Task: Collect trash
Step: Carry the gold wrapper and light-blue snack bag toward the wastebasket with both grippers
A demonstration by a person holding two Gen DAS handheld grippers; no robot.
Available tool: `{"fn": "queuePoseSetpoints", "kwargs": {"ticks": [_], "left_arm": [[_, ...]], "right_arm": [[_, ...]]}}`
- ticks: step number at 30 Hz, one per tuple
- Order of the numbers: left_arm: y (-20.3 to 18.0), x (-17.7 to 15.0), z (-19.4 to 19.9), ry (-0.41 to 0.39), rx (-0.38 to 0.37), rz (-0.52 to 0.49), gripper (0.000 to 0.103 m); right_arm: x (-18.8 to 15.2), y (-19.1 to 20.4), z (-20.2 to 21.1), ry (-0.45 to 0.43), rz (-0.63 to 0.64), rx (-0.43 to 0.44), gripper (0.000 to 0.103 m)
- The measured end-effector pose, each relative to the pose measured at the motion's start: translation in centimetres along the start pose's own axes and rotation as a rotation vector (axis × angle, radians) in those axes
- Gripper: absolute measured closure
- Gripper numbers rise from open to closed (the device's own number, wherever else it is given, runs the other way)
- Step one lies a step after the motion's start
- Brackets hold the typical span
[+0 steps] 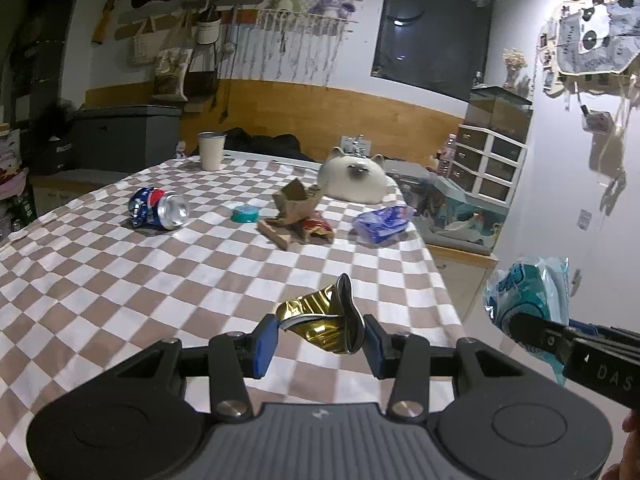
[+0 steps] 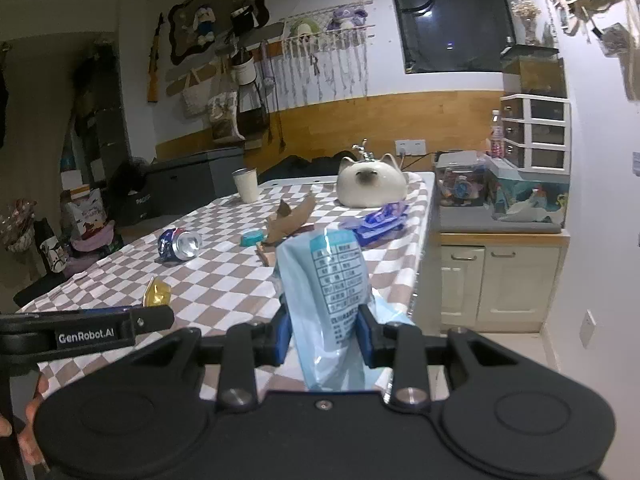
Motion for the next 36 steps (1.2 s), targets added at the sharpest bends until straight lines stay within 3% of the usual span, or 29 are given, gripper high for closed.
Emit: {"fn": "queuePoseSetpoints", "kwargs": {"ticks": [17,36], "left_arm": [[-10.1,-2.5,-1.6,0.023,-0.131,-0.055,0.057],[-22.1,-8.4,-7.9,0.190,-0.258,-0.159,0.057]], "right_arm": [[-2.3,-9.9,4.5,-0.007,-0.100,-0.110,0.069],[-7.7,-21.2,4.6,0.088,-0.240,-0.245,0.069]]}}
Point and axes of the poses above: each gripper's, at about its wrist camera, not at the fingertips, and z roughly against the way its jaws point, y to its left, x to its top, the point moved 1 cm from there along -z, roughly the way its jaws point, and after that the axes turned 7 degrees about -x, right-handed, at the moved point
